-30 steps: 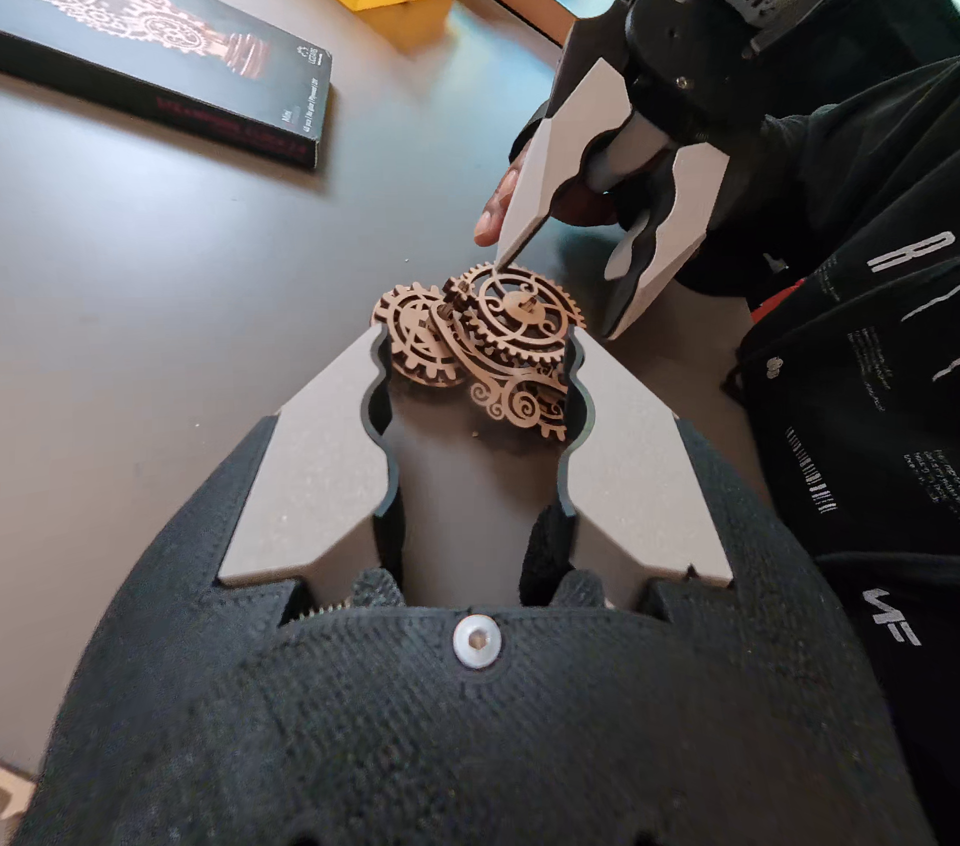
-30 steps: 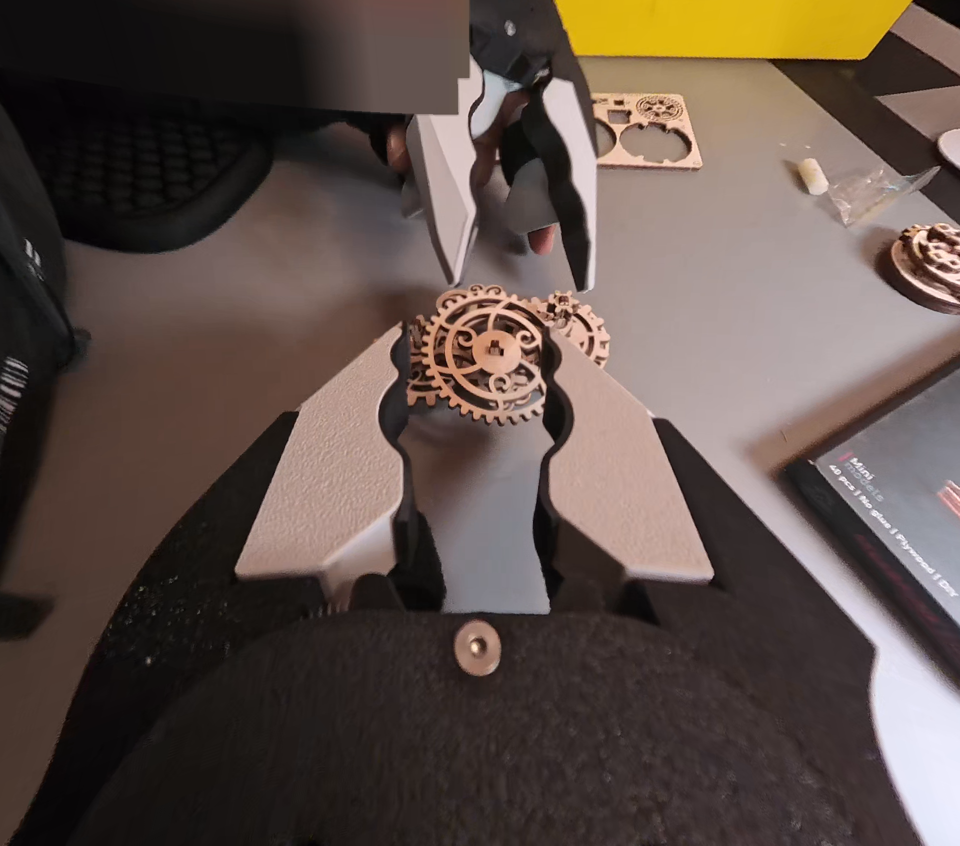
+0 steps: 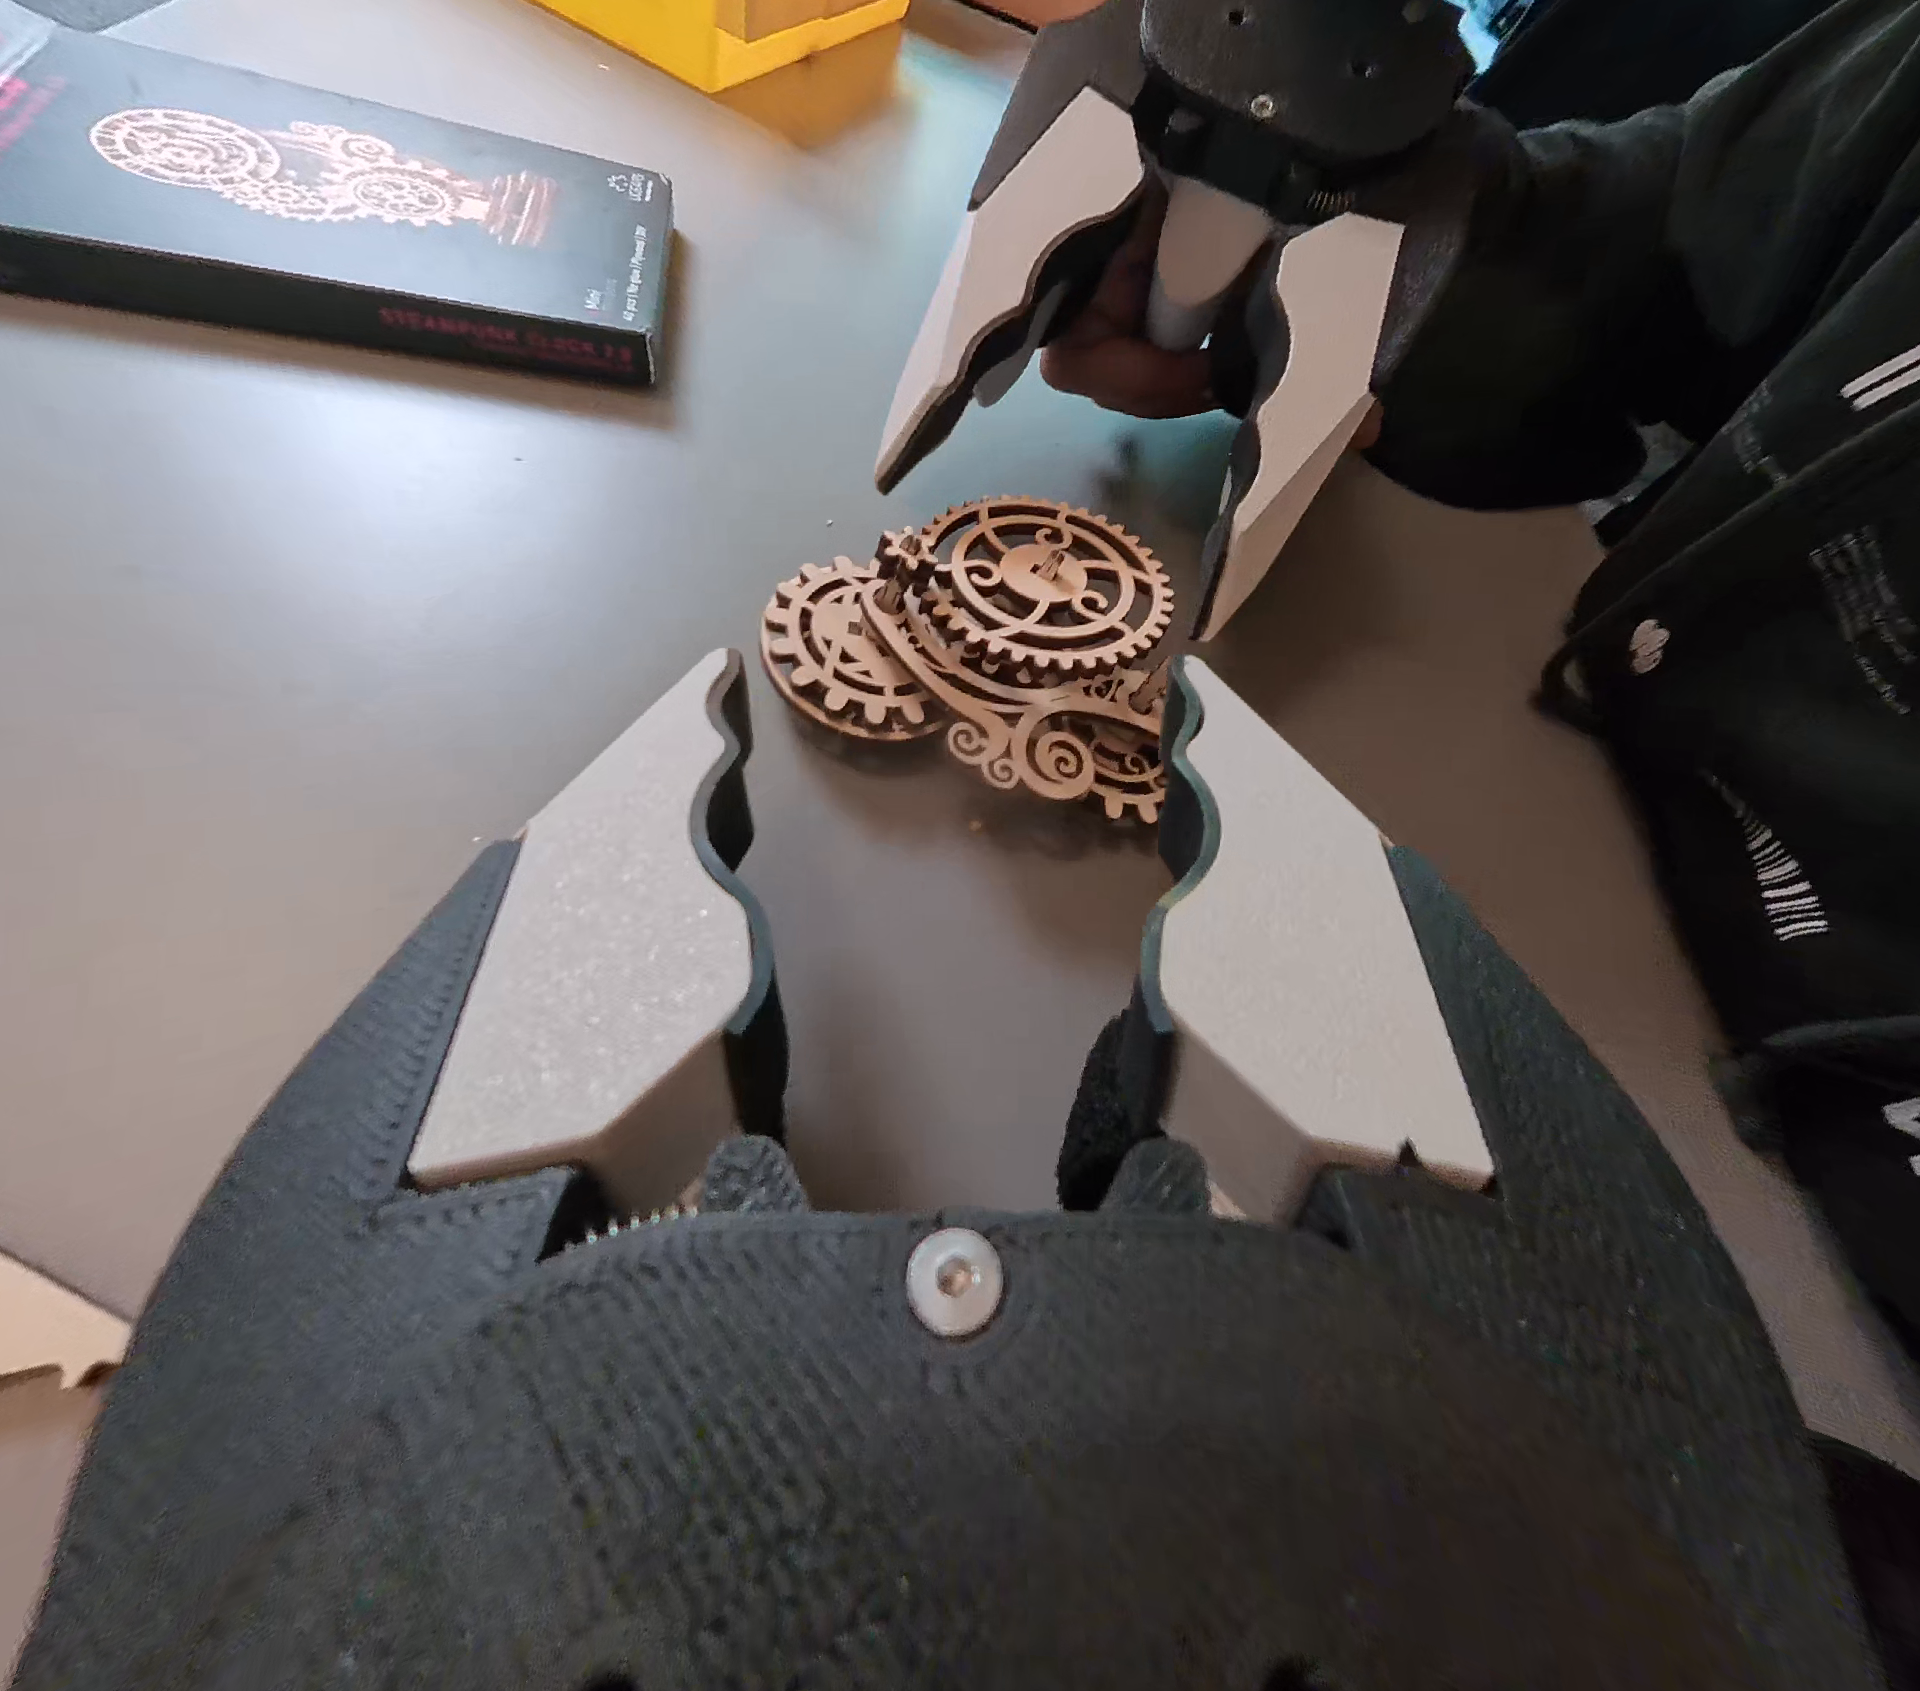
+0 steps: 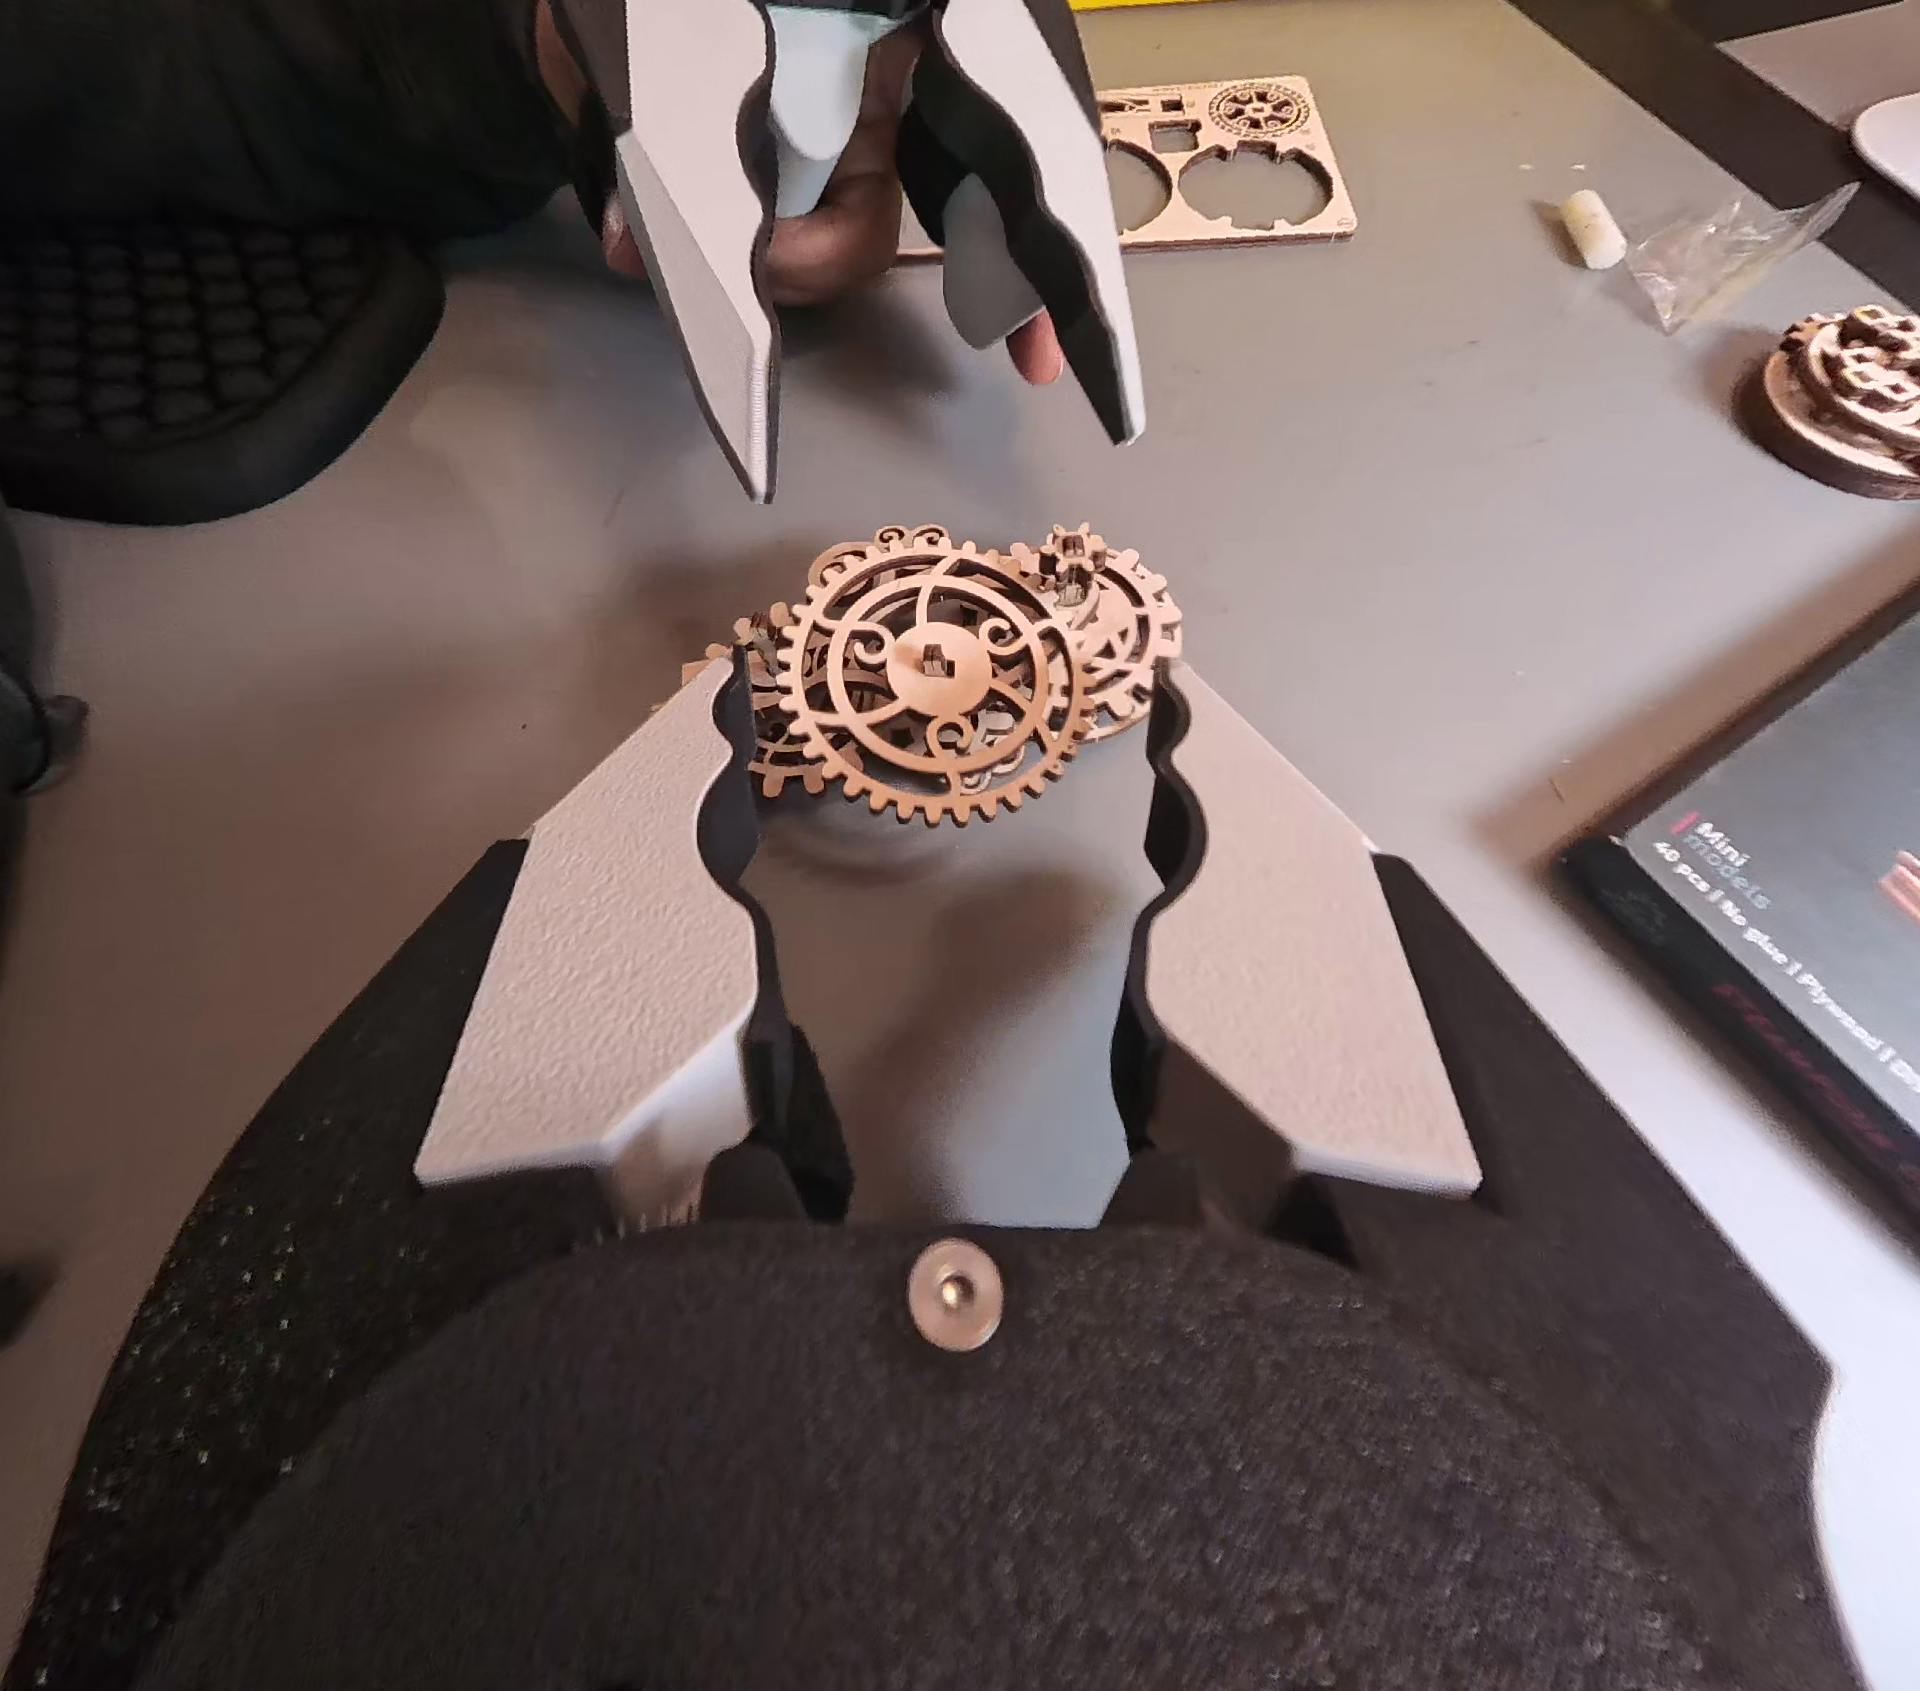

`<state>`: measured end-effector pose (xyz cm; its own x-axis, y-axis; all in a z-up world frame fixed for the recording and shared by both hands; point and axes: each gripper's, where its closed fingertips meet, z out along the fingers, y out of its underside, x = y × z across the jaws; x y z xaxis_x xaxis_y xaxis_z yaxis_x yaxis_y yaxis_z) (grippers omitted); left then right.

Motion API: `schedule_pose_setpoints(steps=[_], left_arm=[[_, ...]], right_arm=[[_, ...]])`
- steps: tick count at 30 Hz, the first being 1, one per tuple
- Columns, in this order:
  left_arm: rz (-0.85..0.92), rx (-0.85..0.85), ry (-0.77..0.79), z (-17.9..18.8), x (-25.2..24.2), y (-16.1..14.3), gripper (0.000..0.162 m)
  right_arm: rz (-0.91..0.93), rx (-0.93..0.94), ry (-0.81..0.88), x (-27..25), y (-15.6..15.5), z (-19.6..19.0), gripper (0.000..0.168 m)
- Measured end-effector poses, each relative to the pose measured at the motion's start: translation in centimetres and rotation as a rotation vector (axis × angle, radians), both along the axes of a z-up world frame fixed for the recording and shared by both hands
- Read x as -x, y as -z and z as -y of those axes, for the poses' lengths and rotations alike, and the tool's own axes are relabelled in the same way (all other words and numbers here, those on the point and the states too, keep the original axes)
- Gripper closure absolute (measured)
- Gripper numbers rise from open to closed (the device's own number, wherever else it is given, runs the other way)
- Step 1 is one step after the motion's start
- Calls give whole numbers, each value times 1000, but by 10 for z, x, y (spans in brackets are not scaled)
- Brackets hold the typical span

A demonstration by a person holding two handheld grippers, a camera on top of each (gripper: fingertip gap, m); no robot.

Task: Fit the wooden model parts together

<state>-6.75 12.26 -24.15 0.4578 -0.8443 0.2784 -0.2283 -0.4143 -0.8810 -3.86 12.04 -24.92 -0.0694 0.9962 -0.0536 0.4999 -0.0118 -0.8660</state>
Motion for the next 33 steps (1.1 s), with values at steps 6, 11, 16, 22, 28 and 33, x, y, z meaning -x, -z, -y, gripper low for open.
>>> schedule_pose_setpoints(steps=[6,11,16,22,28,33], left_arm=[[-42,6,-13,-2,4,6,84],[-57,14,-13,-2,3,9,87],[-45,31,-16,-3,4,9,89],[-17,52,-24,-4,5,8,90],[-5,68,-20,-4,6,7,89],[-3,74,-19,-3,6,8,89]], right_arm=[[43,-21,1,3,9,0,94],[59,-34,-3,6,11,1,99],[57,-38,-10,6,12,2,104],[43,-49,-16,6,12,2,104],[10,-32,-18,5,8,1,104],[-5,-66,-28,5,6,1,104]])
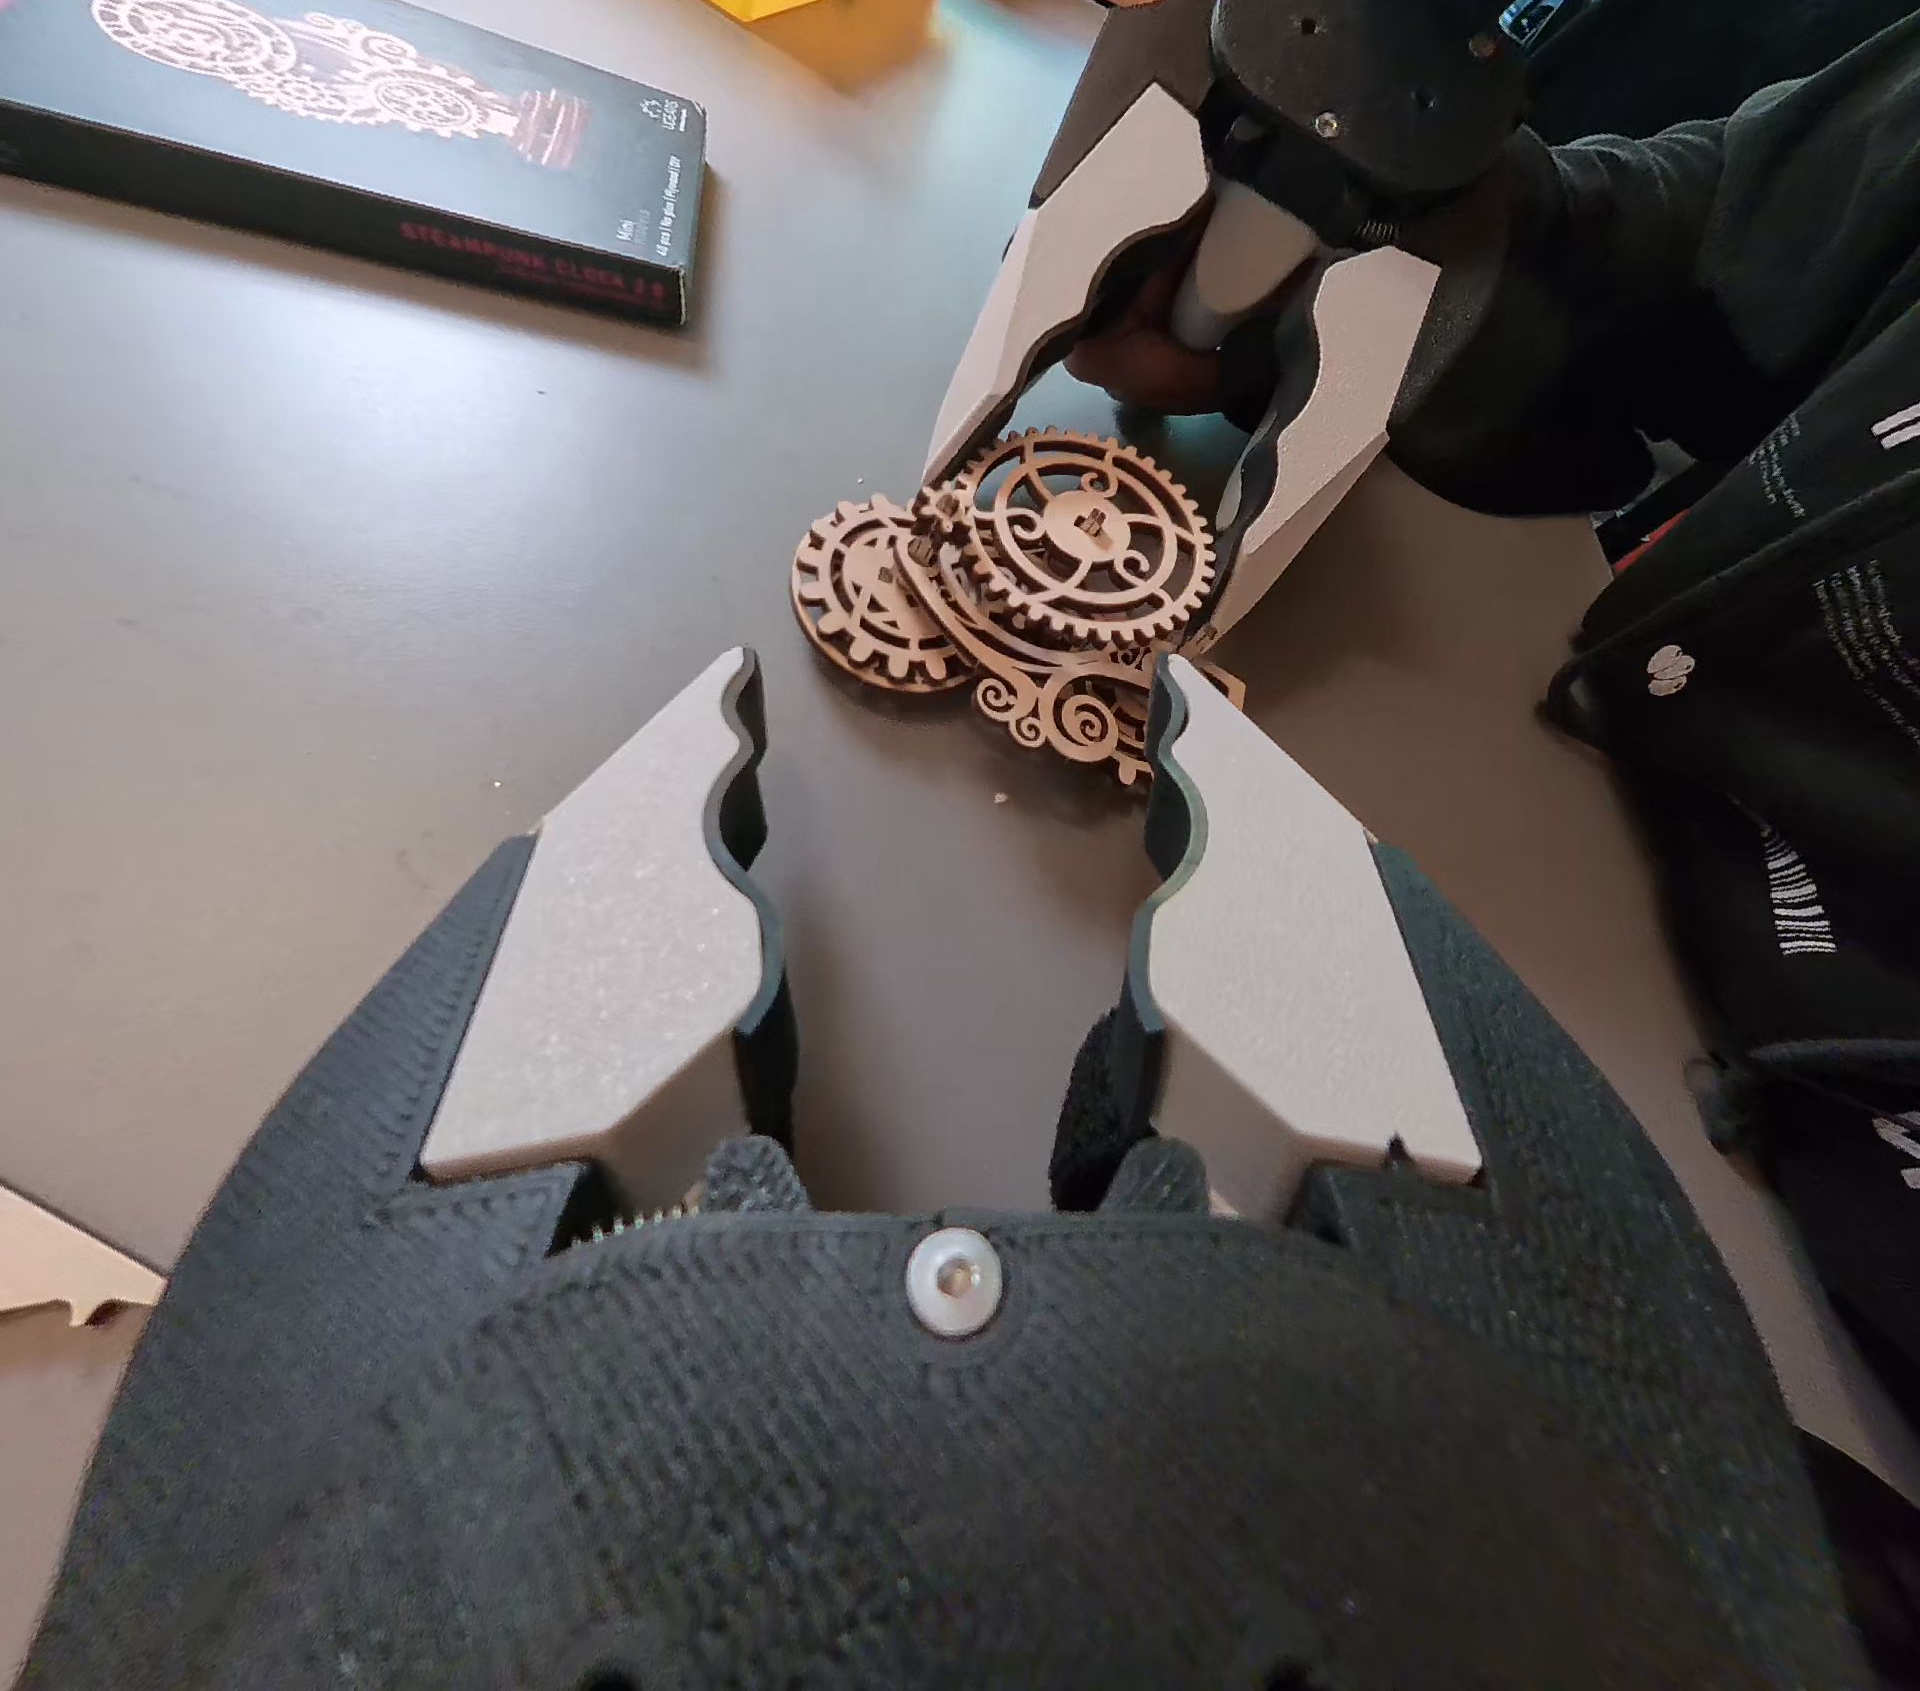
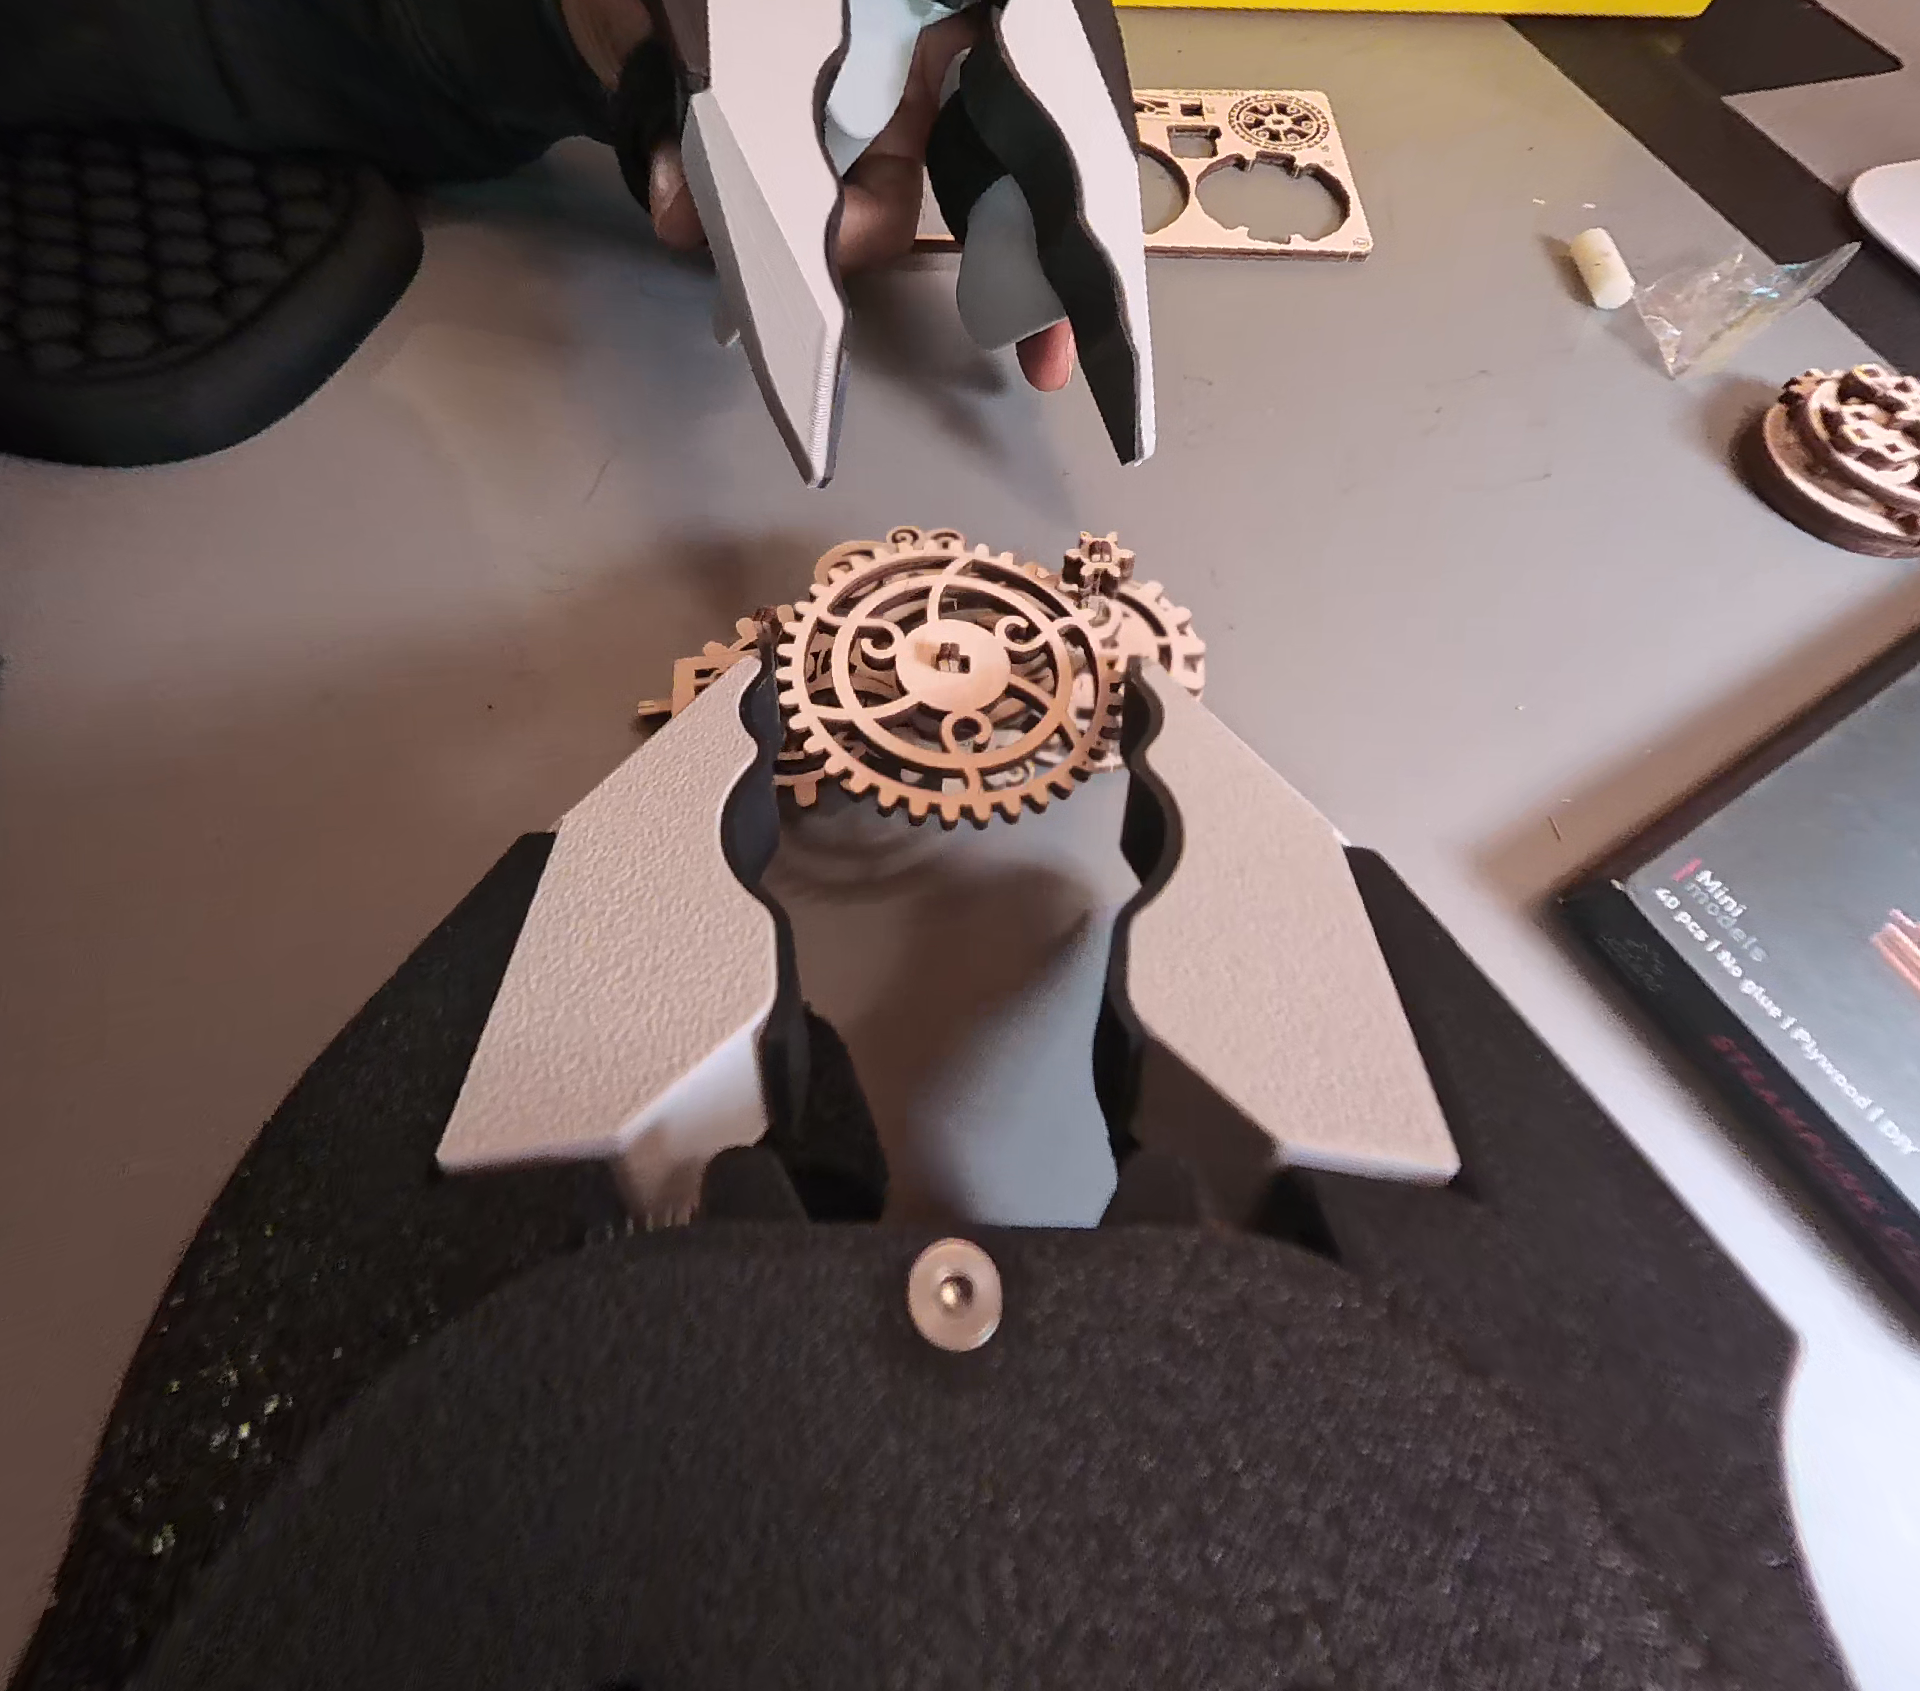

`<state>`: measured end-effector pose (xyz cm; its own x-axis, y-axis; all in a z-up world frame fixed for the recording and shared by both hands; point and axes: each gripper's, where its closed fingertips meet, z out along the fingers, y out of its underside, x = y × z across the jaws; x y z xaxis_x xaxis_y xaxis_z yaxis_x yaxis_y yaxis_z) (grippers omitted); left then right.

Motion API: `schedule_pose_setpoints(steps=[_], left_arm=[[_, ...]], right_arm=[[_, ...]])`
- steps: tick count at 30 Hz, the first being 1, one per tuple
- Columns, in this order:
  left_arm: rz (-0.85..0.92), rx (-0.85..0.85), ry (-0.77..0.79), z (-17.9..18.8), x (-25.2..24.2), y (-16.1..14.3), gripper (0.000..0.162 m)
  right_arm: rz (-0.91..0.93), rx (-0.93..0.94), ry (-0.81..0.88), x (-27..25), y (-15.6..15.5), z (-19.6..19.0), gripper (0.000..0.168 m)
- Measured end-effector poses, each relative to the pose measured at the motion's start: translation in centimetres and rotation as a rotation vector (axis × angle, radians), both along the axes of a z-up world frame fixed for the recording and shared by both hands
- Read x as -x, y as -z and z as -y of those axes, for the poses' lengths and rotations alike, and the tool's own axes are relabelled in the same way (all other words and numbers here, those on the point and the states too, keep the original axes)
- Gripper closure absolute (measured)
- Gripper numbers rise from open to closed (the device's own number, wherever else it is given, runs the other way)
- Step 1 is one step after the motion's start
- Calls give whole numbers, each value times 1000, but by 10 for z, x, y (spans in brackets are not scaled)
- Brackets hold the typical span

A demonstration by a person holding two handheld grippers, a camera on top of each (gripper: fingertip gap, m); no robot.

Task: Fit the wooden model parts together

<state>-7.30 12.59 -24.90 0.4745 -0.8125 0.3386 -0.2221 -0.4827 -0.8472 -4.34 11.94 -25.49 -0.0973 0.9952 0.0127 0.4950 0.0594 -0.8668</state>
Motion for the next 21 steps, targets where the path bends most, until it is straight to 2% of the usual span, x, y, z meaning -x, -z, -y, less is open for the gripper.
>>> schedule_pose_setpoints(steps=[11,17,21], left_arm=[[-8,10,-2,0,0,2,91],[-6,15,2,0,0,2,91],[-3,17,0,0,0,2,91]], right_arm=[[-24,-154,-45,-5,-1,0,104],[-29,-147,-40,-8,-2,-5,104],[-55,-48,-33,-12,-7,-8,104]])
